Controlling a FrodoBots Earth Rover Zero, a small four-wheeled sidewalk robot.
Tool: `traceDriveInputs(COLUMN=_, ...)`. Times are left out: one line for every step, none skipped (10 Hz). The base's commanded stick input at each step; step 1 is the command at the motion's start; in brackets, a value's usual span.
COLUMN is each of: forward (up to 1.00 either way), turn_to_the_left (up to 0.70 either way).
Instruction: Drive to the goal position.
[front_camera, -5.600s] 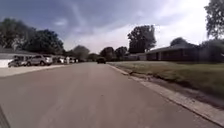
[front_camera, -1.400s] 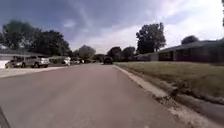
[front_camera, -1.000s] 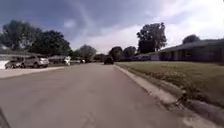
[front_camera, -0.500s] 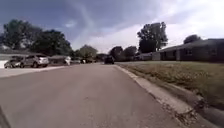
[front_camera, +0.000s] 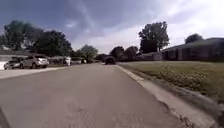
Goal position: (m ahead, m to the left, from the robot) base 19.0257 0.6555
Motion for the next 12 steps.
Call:
traceDriveInputs(forward=0.70, turn_to_the_left=0.03)
traceDriveInputs(forward=0.70, turn_to_the_left=0.03)
traceDriveInputs(forward=0.70, turn_to_the_left=0.03)
traceDriveInputs(forward=0.70, turn_to_the_left=0.03)
traceDriveInputs(forward=0.70, turn_to_the_left=0.03)
traceDriveInputs(forward=0.70, turn_to_the_left=0.03)
traceDriveInputs(forward=0.70, turn_to_the_left=0.03)
traceDriveInputs(forward=0.70, turn_to_the_left=0.03)
traceDriveInputs(forward=0.70, turn_to_the_left=0.03)
traceDriveInputs(forward=0.70, turn_to_the_left=0.03)
traceDriveInputs(forward=0.70, turn_to_the_left=0.03)
traceDriveInputs(forward=0.70, turn_to_the_left=0.03)
